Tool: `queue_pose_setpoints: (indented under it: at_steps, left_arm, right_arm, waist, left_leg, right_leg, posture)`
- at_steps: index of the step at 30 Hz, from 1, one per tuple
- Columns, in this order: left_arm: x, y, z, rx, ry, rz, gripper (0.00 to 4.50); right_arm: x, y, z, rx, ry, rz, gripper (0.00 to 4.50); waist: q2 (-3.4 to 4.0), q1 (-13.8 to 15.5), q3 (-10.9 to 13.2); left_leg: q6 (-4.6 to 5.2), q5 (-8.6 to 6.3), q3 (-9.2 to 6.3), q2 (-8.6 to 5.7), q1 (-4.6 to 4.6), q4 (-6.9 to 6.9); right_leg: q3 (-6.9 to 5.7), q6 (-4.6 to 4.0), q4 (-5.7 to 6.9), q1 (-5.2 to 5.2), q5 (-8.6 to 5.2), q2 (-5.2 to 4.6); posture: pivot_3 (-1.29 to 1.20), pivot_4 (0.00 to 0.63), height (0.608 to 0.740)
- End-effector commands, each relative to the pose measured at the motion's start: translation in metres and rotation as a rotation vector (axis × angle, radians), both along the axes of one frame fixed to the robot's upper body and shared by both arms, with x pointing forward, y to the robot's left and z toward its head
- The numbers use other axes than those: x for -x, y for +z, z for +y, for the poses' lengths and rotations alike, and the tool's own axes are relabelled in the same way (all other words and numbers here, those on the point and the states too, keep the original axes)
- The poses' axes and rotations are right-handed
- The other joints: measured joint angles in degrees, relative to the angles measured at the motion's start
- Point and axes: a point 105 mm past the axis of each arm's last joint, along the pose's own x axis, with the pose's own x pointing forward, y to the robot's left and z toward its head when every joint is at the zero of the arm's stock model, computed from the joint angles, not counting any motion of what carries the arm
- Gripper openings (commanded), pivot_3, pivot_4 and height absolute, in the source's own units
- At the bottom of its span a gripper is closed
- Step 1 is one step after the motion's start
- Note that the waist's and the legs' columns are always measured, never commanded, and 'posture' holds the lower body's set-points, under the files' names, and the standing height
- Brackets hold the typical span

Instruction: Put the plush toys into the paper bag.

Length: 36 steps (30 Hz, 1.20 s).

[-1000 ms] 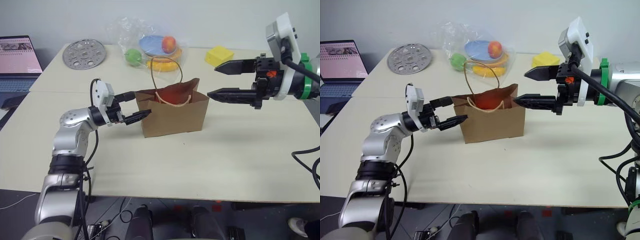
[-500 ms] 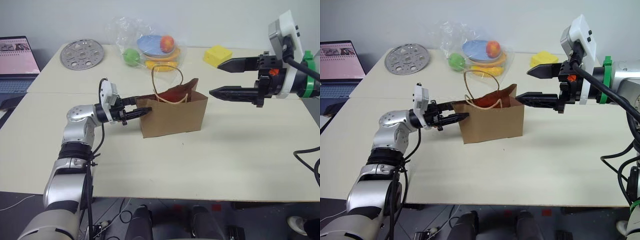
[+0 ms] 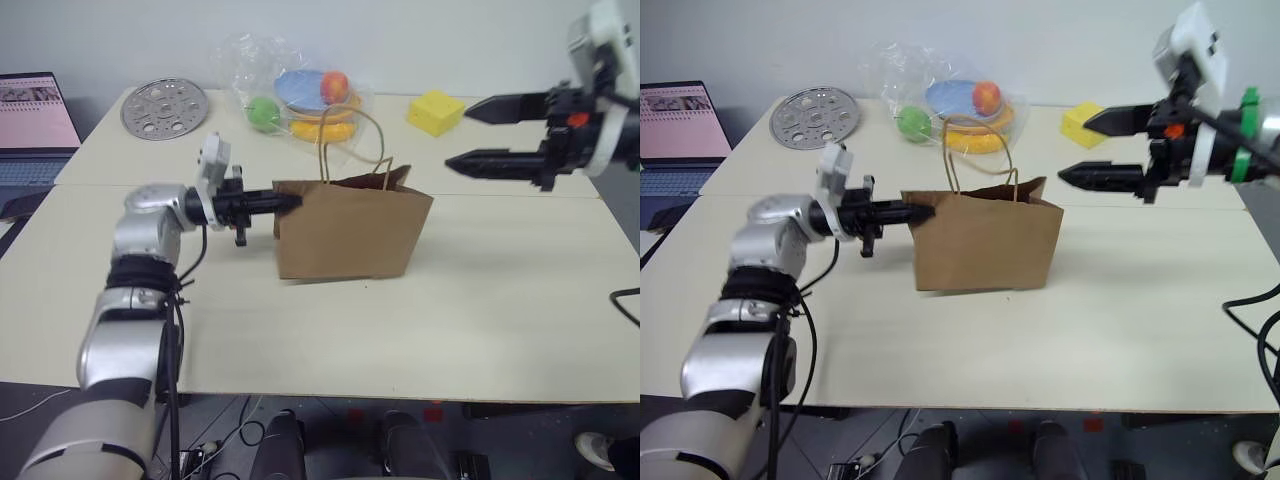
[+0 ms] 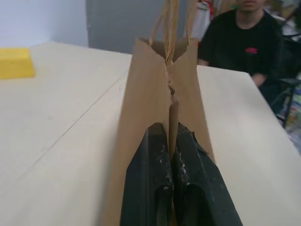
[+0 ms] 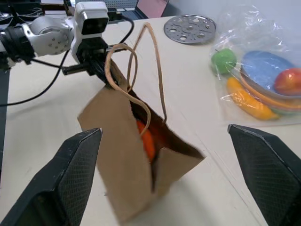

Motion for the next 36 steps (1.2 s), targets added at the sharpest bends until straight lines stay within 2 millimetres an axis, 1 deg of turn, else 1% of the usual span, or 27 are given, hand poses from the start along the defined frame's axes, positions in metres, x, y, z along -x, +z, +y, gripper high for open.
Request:
queue_pose_setpoints:
  at_steps: [1, 2, 4, 6, 8, 9, 10, 12, 14, 17, 20, 24, 28, 30, 33, 36]
  left_arm:
    - [0.007, 0.022, 0.0, 0.024, -0.055, -0.005, 0.04]
    - [0.008, 0.024, -0.001, 0.028, -0.063, -0.003, 0.04]
    - [0.008, 0.02, -0.001, 0.0, -0.067, -0.033, 0.04]
    - [0.005, 0.009, -0.003, -0.013, -0.061, -0.041, 0.04]
    - [0.005, -0.008, -0.007, -0.017, -0.074, -0.043, 0.04]
    - [0.008, -0.02, -0.01, -0.037, -0.092, -0.048, 0.04]
    - [0.01, -0.029, -0.013, -0.051, -0.107, -0.053, 0.04]
    - [0.013, -0.038, -0.016, -0.074, -0.124, -0.068, 0.04]
    - [0.013, -0.039, -0.016, -0.085, -0.125, -0.085, 0.04]
    - [0.006, -0.036, -0.013, -0.1, -0.095, -0.118, 0.04]
    - [0.0, -0.031, -0.007, -0.111, -0.059, -0.124, 0.04]
    - [-0.004, -0.025, 0.001, -0.114, -0.023, -0.114, 0.04]
    - [-0.004, -0.036, 0.003, -0.166, -0.021, -0.095, 0.04]
    - [-0.006, -0.038, 0.004, -0.171, -0.009, -0.096, 0.04]
    - [-0.007, -0.038, 0.004, -0.186, -0.004, -0.097, 0.66]
    - [-0.009, -0.036, 0.004, -0.181, 0.0, -0.102, 1.56]
  right_arm:
    - [0.02, 0.014, -0.005, 0.033, 0.06, -0.002, 4.5]
    - [0.022, 0.014, -0.007, 0.035, 0.064, 0.006, 4.5]
    - [0.026, 0.017, -0.008, 0.03, 0.069, 0.02, 4.5]
    - [0.026, 0.021, -0.009, 0.009, 0.053, 0.019, 4.5]
    - [0.025, 0.014, -0.008, 0.022, 0.042, 0.026, 4.5]
    - [0.024, 0.007, -0.008, 0.034, 0.037, 0.038, 4.5]
    - [0.023, 0.003, -0.008, 0.041, 0.033, 0.045, 4.5]
    - [0.024, 0.002, -0.006, 0.027, 0.045, 0.058, 4.5]
    - [0.024, 0.003, -0.004, 0.018, 0.052, 0.058, 4.5]
    - [0.021, 0.0, -0.001, 0.015, 0.062, 0.057, 4.5]
    - [0.02, -0.004, 0.0, 0.021, 0.066, 0.061, 4.5]
    - [0.02, -0.004, -0.001, 0.019, 0.064, 0.059, 4.5]
    - [0.019, -0.007, -0.002, 0.023, 0.058, 0.053, 4.5]
    - [0.019, -0.007, -0.001, 0.02, 0.06, 0.052, 4.5]
    - [0.019, -0.007, -0.001, 0.019, 0.06, 0.051, 4.5]
    - [0.019, -0.008, -0.002, 0.021, 0.057, 0.051, 4.5]
  waist:
    - [0.01, -0.1, 0.01]
    - [0.01, -0.11, 0.01]
    - [0.02, -0.11, 0.01]
    - [0.02, -0.16, 0.01]
    - [0.02, -0.12, 0.01]
    - [0.02, -0.11, 0.01]
    - [0.02, -0.1, 0.0]
    - [0.03, -0.08, 0.01]
    - [0.02, -0.06, 0.02]
    - [0.02, 0.32, 0.02]
    - [0.02, 0.43, 0.02]
    - [0.02, 0.24, 0.02]
    - [0.03, -0.05, 0.02]
    - [0.03, -0.04, 0.02]
    - [0.02, -0.01, 0.02]
    - [0.02, 0.0, 0.02]
  left_leg:
    - [0.0, 0.0, 0.0, 0.0, 0.0, -0.02]
    - [0.0, 0.0, 0.0, 0.0, -0.01, -0.04]
    - [0.0, 0.0, 0.01, 0.0, -0.01, -0.04]
    - [0.0, 0.0, 0.03, 0.0, -0.01, -0.02]
    - [0.0, 0.0, 0.03, 0.0, 0.0, 0.01]
    - [0.0, 0.0, 0.04, 0.0, 0.0, 0.03]
    - [0.0, 0.0, 0.04, 0.0, 0.0, 0.05]
    - [0.0, 0.0, 0.04, 0.0, 0.01, 0.06]
    - [0.0, 0.0, 0.06, -0.01, 0.0, 0.1]
    - [0.0, 0.0, 0.01, -0.01, 0.0, 0.13]
    - [0.0, 0.0, 0.03, -0.04, 0.0, 0.21]
    - [0.0, 0.0, 0.03, -0.03, 0.0, 0.22]
    - [0.0, 0.0, 0.02, -0.03, 0.0, 0.2]
    - [0.0, 0.0, 0.02, -0.03, 0.0, 0.2]
    - [0.0, 0.0, 0.02, -0.03, 0.0, 0.22]
    - [0.0, 0.0, 0.02, -0.03, 0.0, 0.23]
  right_leg:
    - [0.0, 0.01, -0.01, 0.0, -0.02, 0.0]
    - [0.0, 0.01, -0.01, -0.02, -0.04, 0.0]
    - [0.0, 0.01, -0.02, -0.03, -0.04, 0.0]
    - [0.03, 0.01, 0.0, -0.03, -0.04, 0.0]
    - [0.03, 0.01, 0.04, -0.03, -0.04, 0.0]
    - [0.04, 0.01, 0.05, -0.03, -0.04, -0.01]
    - [0.04, 0.01, 0.05, -0.02, -0.04, -0.01]
    - [0.05, 0.01, 0.05, 0.02, -0.04, -0.01]
    - [0.07, 0.01, 0.15, -0.05, -0.03, -0.01]
    - [0.05, 0.01, 0.25, -0.06, -0.04, 0.0]
    - [0.06, 0.01, 0.25, -0.04, -0.04, -0.02]
    - [0.07, 0.01, 0.31, -0.05, -0.04, -0.01]
    - [0.06, 0.01, 0.34, -0.08, -0.04, 0.0]
    - [0.07, 0.01, 0.35, -0.08, -0.04, -0.01]
    - [0.07, 0.01, 0.35, -0.07, -0.04, -0.01]
    - [0.07, 0.01, 0.36, -0.07, -0.04, -0.01]
  posture:
    - [0.0, 0.15, 0.74]
    - [0.0, 0.15, 0.74]
    - [0.0, 0.15, 0.74]
    - [0.0, 0.15, 0.74]
    - [0.0, 0.15, 0.74]
    - [0.0, 0.15, 0.74]
    - [0.0, 0.15, 0.74]
    - [0.0, 0.15, 0.74]
    - [0.0, 0.15, 0.74]
    - [0.0, 0.15, 0.74]
    - [0.0, 0.15, 0.74]
    - [0.0, 0.15, 0.74]
    - [0.0, 0.15, 0.74]
    - [0.0, 0.15, 0.74]
    - [0.0, 0.15, 0.74]
    - [0.0, 0.15, 0.74]
